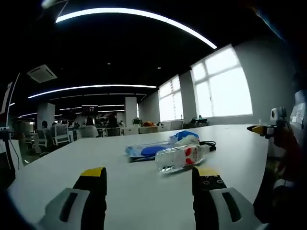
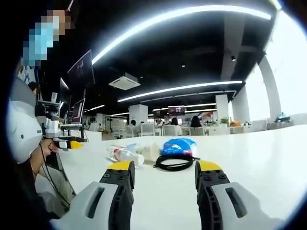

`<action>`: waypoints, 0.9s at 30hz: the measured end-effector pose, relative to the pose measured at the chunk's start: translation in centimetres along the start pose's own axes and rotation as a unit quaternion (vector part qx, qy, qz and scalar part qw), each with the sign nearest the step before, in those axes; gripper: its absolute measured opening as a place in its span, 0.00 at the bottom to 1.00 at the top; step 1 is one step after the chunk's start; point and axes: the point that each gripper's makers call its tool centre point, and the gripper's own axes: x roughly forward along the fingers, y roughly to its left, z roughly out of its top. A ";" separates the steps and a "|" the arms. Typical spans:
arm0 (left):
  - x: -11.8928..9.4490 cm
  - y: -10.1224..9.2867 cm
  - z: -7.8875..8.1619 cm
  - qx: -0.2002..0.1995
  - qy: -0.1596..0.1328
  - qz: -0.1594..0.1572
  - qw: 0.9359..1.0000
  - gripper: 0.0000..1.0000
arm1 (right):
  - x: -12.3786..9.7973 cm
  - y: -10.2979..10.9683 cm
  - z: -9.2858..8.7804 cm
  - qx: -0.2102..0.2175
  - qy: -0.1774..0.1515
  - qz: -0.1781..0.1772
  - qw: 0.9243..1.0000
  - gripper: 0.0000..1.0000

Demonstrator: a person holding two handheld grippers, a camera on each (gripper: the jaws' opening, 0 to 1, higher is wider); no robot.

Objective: Arrange the tabletop items into an orderly group along one side of the table until the central work area is clear of visible clutter.

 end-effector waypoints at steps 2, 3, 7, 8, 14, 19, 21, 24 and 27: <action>0.1 -0.2 -0.3 0.006 0.006 -0.007 1.000 0.72 | 0.3 0.2 -0.2 -0.004 0.005 0.003 1.000 0.49; 0.2 -0.4 -0.5 0.010 0.011 -0.011 1.000 0.72 | 0.5 0.3 -0.4 -0.008 0.008 0.004 1.000 0.49; 0.4 -0.5 -0.6 0.015 0.015 -0.015 1.000 0.72 | 0.7 0.5 -0.5 -0.009 0.011 0.008 1.000 0.49; 0.5 -0.6 -0.7 0.019 0.017 -0.017 1.000 0.72 | 0.9 0.7 -0.6 -0.010 0.013 0.011 1.000 0.48; 1.1 -1.1 -0.9 0.011 0.029 -0.054 0.998 0.68 | 1.7 0.9 -0.9 -0.011 0.021 0.014 1.000 0.45; 2.0 -0.9 -0.3 0.035 0.034 -0.065 0.997 0.66 | 2.6 1.1 -0.7 -0.013 0.018 0.021 1.000 0.45; 2.3 -1.0 -0.3 0.034 0.038 -0.073 0.996 0.66 | 2.9 1.0 -0.9 -0.018 0.025 0.018 0.999 0.45; 3.0 -1.5 -0.2 0.054 0.043 -0.090 0.994 0.66 | 3.4 1.3 -1.1 -0.031 0.036 0.026 0.999 0.43; 3.5 -1.6 -0.2 0.063 0.047 -0.098 0.992 0.66 | 4.0 1.9 -0.8 -0.041 0.033 0.040 0.998 0.42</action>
